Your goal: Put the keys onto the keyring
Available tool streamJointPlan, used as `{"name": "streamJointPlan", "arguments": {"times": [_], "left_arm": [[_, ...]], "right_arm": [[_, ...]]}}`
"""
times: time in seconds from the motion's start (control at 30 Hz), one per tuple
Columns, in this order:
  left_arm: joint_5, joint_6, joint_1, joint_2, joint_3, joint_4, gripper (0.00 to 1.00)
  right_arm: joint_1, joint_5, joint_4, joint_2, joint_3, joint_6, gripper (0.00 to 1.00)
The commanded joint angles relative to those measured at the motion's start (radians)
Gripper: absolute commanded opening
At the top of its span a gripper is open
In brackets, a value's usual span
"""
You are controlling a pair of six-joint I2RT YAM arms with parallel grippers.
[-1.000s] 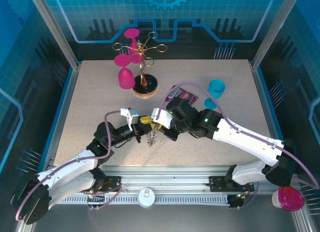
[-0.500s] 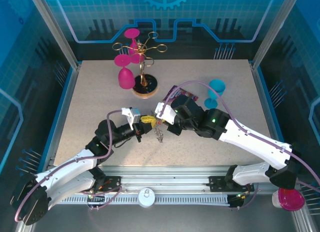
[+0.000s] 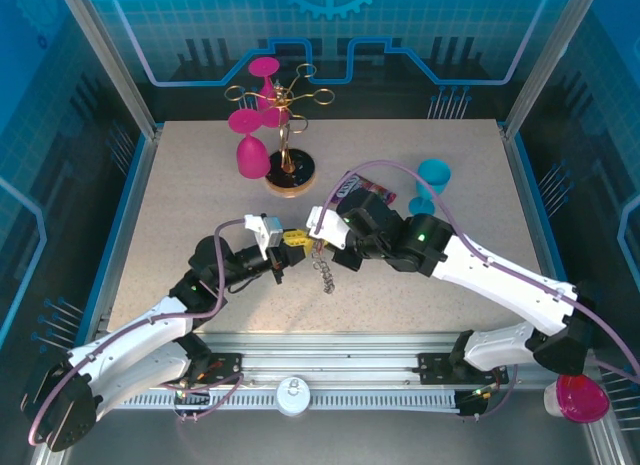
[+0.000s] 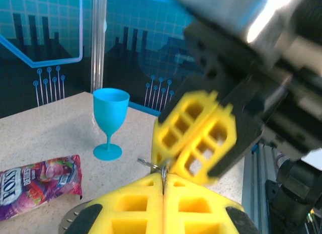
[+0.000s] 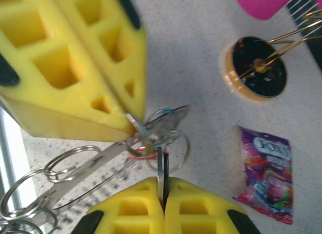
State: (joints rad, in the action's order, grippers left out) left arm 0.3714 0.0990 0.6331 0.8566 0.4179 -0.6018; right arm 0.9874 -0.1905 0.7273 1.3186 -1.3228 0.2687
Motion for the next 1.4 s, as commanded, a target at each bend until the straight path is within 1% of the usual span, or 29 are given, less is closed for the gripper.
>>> {"name": "streamJointPlan", "arguments": {"times": [0.0, 0.13, 0.4, 0.67, 0.8, 1.07, 1.37], "left_arm": [[0.036, 0.026, -0.002, -0.004, -0.008, -0.143, 0.0], [0.031, 0.018, -0.003, -0.002, -0.01, -0.15, 0.0], [0.012, 0.001, -0.003, 0.001, -0.019, -0.143, 0.0], [0.011, 0.007, -0.003, 0.009, -0.016, -0.177, 0.0], [0.009, -0.004, -0.003, 0.009, -0.013, -0.162, 0.0], [0.019, -0.054, -0.003, -0.013, -0.006, -0.077, 0.0], [0.026, -0.108, -0.003, -0.054, 0.014, 0.034, 0.0]], "right_arm": [[0.0, 0.08, 0.064, 0.029, -0.046, -0.014, 0.0], [0.005, 0.096, 0.051, 0.026, -0.067, -0.007, 0.0], [0.015, 0.061, 0.026, -0.022, -0.073, 0.009, 0.0], [0.078, 0.121, 0.049, 0.017, -0.095, 0.058, 0.0], [0.084, 0.072, 0.05, 0.02, -0.108, 0.063, 0.0], [0.073, -0.047, 0.04, -0.015, -0.11, 0.054, 0.0], [0.04, -0.098, 0.058, -0.039, -0.12, 0.046, 0.0]]}}
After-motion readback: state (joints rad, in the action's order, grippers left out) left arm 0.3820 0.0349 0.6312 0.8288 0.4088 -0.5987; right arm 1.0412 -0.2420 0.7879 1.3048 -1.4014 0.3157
